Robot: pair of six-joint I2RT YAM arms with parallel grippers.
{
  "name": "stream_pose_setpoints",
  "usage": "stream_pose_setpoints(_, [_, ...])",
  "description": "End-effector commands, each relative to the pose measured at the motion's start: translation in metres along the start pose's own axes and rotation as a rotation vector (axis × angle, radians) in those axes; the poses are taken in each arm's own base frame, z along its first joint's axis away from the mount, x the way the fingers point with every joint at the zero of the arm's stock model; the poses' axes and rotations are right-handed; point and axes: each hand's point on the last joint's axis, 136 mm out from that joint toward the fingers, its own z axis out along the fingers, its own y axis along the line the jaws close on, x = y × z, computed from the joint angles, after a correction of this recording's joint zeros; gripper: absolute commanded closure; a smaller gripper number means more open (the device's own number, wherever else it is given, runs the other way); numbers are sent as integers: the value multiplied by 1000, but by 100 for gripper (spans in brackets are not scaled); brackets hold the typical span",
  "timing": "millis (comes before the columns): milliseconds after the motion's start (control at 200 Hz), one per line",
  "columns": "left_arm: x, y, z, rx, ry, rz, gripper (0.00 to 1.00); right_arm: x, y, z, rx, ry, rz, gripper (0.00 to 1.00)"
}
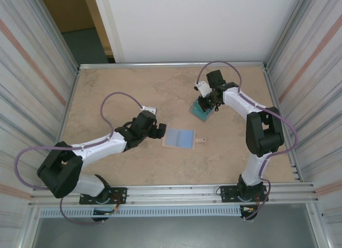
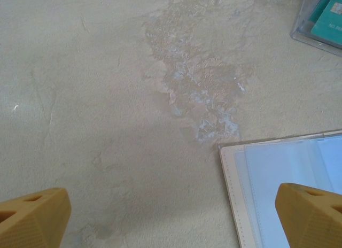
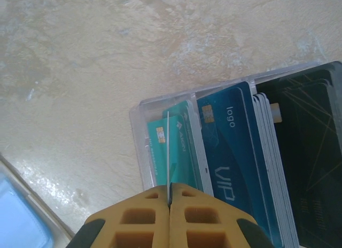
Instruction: Take the credit cards out of the card holder
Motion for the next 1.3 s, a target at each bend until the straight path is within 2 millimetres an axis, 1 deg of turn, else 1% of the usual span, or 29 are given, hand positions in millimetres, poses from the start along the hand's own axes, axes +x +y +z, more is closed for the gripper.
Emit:
stream_pose_setpoints(0, [-3,3,-3,5,-16,-28,1,-1,5,1,-46,15,-24,100])
stream_pose_setpoints(241, [-3,4,-2,4,-16,-33,1,2,6,7,-58,52,-25,99])
stream_pose_setpoints(626, [-2,5,-1,3,-12,-38,1,6,1,14,-16,89,-49,97])
stream_pose_setpoints(852, [-1,7,0,-2,-10,-44,1,14,0,27,31,157,-91,97])
stream_pose_setpoints(992, [-1,8,-1,-4,-12,-47,1,14,-2,32,71,185,-114,96])
stream_pose_setpoints(1052, [-1,9,-2,-4,-14,-50,1,14,-2,33,73,192,-114,94])
stream_pose_setpoints(1138, [-1,11,-3,-7,-17,-53,1,12,-4,32,84,188,-113,88])
stream_pose_setpoints(1298, [-3,12,-5,-8,-25,-60,1,9,-8,25,117,174,-107,81])
